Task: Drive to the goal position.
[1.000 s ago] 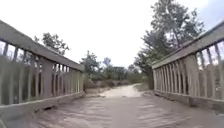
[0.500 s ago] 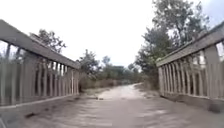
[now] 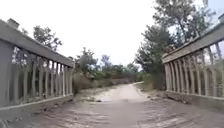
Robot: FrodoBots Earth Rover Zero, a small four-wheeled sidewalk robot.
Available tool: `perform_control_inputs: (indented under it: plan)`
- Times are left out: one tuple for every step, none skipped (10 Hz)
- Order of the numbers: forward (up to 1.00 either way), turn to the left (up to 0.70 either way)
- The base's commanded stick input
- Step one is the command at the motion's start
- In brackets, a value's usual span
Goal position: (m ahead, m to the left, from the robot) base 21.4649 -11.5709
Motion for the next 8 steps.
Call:
perform_control_inputs:
  plan:
    - [0.85,0.00]
    - [0.85,0.00]
    - [0.85,0.00]
    - [0.85,0.00]
    - [0.85,0.00]
    - [0.85,0.00]
    - [0.85,0.00]
    - [0.85,-0.12]
